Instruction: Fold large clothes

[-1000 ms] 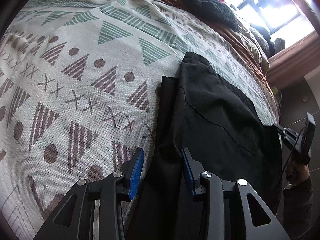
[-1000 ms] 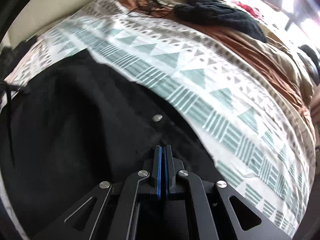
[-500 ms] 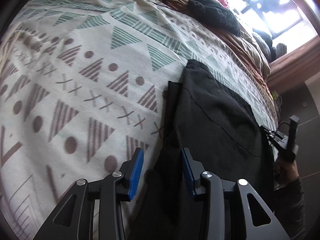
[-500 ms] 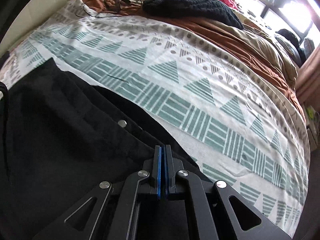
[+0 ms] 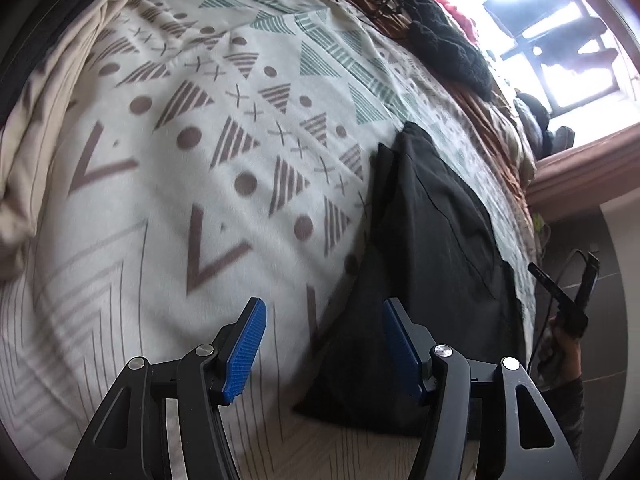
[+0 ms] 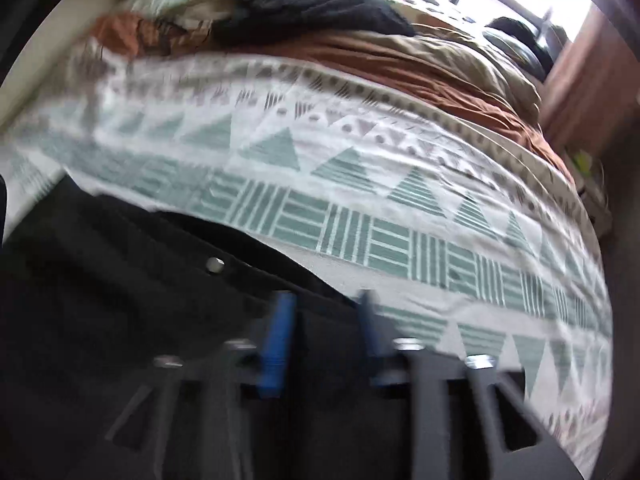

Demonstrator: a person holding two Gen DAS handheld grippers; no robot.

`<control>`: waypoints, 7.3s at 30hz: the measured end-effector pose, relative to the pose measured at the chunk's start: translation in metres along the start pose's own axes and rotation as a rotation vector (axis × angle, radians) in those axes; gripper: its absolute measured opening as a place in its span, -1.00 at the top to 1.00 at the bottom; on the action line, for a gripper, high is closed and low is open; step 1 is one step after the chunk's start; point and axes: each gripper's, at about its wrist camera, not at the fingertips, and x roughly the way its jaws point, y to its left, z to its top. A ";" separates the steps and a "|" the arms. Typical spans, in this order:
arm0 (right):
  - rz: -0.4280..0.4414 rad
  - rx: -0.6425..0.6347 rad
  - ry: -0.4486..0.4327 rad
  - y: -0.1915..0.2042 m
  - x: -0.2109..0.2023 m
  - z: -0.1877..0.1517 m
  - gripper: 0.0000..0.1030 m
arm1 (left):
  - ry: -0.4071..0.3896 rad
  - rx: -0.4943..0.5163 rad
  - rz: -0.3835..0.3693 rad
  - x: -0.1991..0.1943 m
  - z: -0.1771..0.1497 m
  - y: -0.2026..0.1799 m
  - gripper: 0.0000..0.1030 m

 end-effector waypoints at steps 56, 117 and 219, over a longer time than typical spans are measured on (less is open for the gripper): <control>-0.205 0.440 0.202 -0.104 -0.023 -0.175 0.04 | 0.018 -0.224 -0.150 0.001 -0.056 0.009 0.05; 0.270 0.223 0.167 0.123 -0.089 -0.223 0.55 | -0.084 -0.239 -0.176 -0.029 -0.109 -0.011 -0.09; 0.129 0.972 -0.076 -0.120 -0.234 -0.447 0.43 | 0.209 0.574 -0.192 0.118 -0.192 -0.422 0.81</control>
